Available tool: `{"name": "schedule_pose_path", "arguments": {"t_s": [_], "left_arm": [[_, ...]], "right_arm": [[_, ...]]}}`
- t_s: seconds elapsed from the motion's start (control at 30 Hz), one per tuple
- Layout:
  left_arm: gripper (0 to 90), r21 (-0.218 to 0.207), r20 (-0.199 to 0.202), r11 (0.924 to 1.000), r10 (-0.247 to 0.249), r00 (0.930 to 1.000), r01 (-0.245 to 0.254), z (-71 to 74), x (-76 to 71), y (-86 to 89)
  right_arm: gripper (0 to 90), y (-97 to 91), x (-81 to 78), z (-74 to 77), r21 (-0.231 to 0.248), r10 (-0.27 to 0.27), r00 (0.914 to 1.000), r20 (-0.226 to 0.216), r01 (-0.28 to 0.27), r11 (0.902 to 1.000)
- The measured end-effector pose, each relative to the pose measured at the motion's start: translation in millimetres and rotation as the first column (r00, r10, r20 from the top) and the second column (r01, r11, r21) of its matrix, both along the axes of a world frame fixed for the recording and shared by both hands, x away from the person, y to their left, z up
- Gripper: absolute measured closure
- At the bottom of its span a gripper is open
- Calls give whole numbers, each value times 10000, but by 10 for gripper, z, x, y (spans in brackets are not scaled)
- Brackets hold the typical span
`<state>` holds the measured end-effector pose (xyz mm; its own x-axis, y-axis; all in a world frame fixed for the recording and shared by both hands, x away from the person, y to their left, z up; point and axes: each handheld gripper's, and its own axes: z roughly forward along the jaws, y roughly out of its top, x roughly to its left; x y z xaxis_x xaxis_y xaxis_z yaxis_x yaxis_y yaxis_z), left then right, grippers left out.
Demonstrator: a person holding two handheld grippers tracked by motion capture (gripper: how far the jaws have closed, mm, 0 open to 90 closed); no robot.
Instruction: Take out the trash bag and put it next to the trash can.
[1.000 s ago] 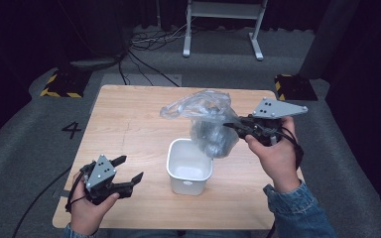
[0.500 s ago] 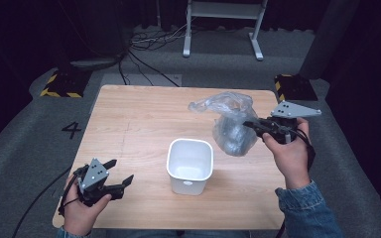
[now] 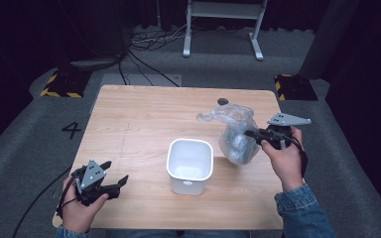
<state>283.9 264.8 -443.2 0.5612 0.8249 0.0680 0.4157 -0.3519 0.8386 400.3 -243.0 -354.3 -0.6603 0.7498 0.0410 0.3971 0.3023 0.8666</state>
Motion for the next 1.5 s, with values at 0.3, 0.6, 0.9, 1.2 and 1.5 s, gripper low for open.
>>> {"name": "schedule_pose_path", "arguments": {"t_s": [0.3,0.6,0.9,1.2,1.5], "left_arm": [[248,-54,-149,9997,-219,9996,218,-18,9,-40],[248,-96,-193,9997,-240,9995,239,-24,12,-42],[248,-180,-229,9995,-244,9994,240,-27,12,-52],[247,-182,-152,9994,-298,9994,295,-4,-4,-47],[236,-253,-190,9995,-173,9997,169,-1,-34,17]], "right_arm": [[886,99,29,-277,-227,166,9983,-551,-179,9996],[736,64,19,-384,-4,96,9964,-837,-97,10000],[393,-10,-83,-327,-61,-322,9991,-277,321,9995],[265,-177,-310,-171,-87,-606,9973,411,610,9981],[260,-385,-485,-142,-257,-787,9963,348,796,9965]]}}
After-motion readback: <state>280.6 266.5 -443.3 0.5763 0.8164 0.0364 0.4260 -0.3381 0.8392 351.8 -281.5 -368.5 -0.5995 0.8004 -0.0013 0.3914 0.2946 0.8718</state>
